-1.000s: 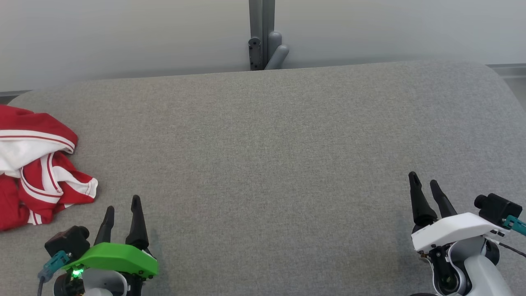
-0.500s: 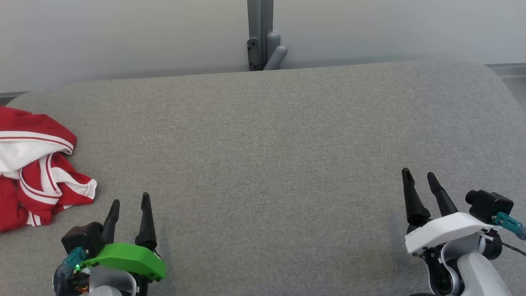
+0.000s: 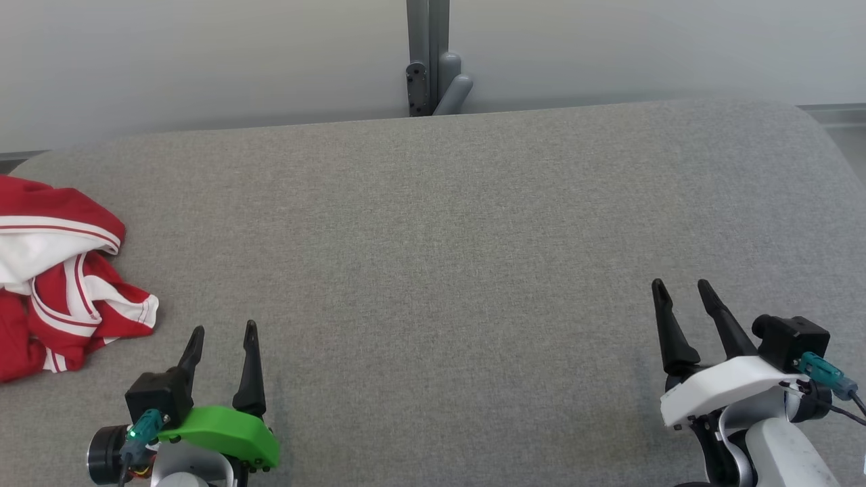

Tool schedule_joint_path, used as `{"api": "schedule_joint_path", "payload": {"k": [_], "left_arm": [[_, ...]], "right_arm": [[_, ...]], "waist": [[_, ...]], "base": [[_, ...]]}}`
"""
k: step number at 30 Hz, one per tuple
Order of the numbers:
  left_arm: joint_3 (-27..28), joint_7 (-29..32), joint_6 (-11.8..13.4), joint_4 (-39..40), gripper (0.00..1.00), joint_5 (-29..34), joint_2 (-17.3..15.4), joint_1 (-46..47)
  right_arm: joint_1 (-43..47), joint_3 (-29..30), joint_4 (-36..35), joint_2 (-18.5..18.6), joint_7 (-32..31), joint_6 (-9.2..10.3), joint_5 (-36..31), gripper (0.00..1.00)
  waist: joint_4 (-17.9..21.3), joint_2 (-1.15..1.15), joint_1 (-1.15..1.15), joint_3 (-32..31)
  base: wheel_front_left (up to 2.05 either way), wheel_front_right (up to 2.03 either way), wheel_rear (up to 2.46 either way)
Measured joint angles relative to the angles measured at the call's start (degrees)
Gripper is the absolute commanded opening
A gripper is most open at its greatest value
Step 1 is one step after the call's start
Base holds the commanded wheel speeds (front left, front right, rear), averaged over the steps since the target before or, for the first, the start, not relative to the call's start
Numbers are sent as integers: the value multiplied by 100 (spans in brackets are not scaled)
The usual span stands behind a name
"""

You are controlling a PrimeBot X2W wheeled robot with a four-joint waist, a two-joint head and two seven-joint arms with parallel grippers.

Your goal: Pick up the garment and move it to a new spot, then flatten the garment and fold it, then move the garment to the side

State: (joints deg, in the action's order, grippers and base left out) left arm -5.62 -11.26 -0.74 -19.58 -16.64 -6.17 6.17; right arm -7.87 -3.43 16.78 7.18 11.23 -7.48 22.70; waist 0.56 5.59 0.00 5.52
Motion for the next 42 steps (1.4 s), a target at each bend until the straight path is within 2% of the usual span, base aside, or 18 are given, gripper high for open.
{"api": "schedule_joint_path", "payload": {"k": [13, 34, 39, 42], "left_arm": [[41, -155, 29, -112, 100, 576, 7, -38], [176, -370, -79, -153, 100, 1451, 82, -136], [270, -378, -77, -148, 100, 1441, 144, -142], [584, -379, -27, -81, 100, 1217, 208, -148]], "right_arm": [[40, 213, -8, -19, 151, 0, -702, 100], [151, 309, -43, -19, 371, -1, -1602, 100], [154, 296, -60, -24, 381, -1, -1629, 100], [152, 144, -121, 22, 382, -1, -1619, 100]], "waist": [[21, 0, 0, -5], [-13, 0, 0, -35], [-62, 0, 0, -23], [-209, 0, 0, -8]], "base": [[0, 0, 0], [0, 0, 0], [0, 0, 0], [0, 0, 0]]}}
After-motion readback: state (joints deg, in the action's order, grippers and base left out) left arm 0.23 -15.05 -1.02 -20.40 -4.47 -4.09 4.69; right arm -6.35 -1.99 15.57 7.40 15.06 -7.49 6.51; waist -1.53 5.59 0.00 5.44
